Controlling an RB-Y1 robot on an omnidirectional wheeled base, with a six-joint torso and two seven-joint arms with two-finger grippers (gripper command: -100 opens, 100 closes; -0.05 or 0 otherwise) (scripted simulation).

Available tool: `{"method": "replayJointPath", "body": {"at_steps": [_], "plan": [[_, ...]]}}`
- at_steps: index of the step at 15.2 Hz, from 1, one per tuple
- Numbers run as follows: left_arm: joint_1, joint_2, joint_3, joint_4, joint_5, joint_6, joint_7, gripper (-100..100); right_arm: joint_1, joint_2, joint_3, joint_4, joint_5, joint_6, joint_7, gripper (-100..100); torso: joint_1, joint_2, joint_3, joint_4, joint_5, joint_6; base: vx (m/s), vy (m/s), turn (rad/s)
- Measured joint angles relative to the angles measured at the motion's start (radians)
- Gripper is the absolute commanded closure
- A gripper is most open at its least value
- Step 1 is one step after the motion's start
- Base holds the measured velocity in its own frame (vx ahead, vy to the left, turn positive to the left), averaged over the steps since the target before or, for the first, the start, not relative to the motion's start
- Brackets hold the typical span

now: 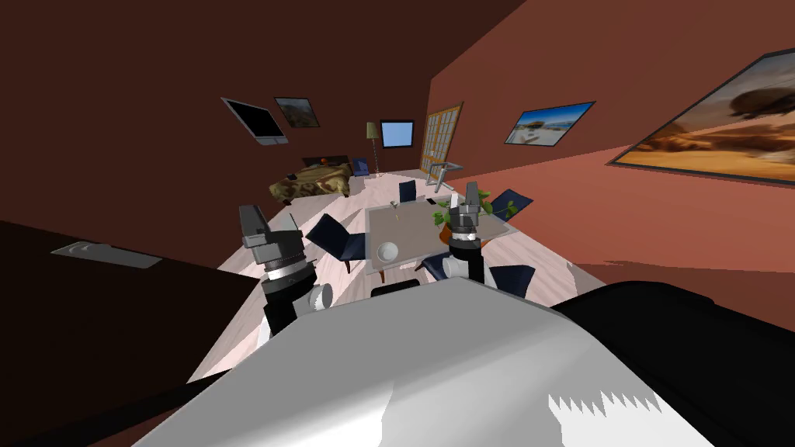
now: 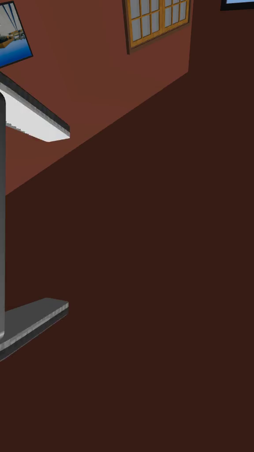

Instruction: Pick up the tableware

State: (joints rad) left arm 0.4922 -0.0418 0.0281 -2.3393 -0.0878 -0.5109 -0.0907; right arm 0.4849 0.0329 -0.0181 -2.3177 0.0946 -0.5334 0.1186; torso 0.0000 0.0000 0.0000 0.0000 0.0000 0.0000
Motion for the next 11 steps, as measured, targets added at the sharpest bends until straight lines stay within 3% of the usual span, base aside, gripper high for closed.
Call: {"method": "replayJointPath", "body": {"at_steps": [9, 11], "plan": [[-0.018, 0.172, 0.001, 0.071, 0.027, 0.050, 0.001, -100, 0.000, 0.000, 0.000, 0.000, 0.000, 0.000, 0.000, 0, 0.001, 0.001, 0.000, 0.000, 0.000, 0.000, -0.011, 0.003, -0.081], [-0.043, 0.215, 0.006, 0.118, 0.044, 0.084, 0.002, -100, 0.000, 0.000, 0.000, 0.000, 0.000, 0.000, 0.000, 0, 0.001, 0.001, 0.001, 0.000, 0.000, 0.001, -0.024, 0.005, -0.189]]}}
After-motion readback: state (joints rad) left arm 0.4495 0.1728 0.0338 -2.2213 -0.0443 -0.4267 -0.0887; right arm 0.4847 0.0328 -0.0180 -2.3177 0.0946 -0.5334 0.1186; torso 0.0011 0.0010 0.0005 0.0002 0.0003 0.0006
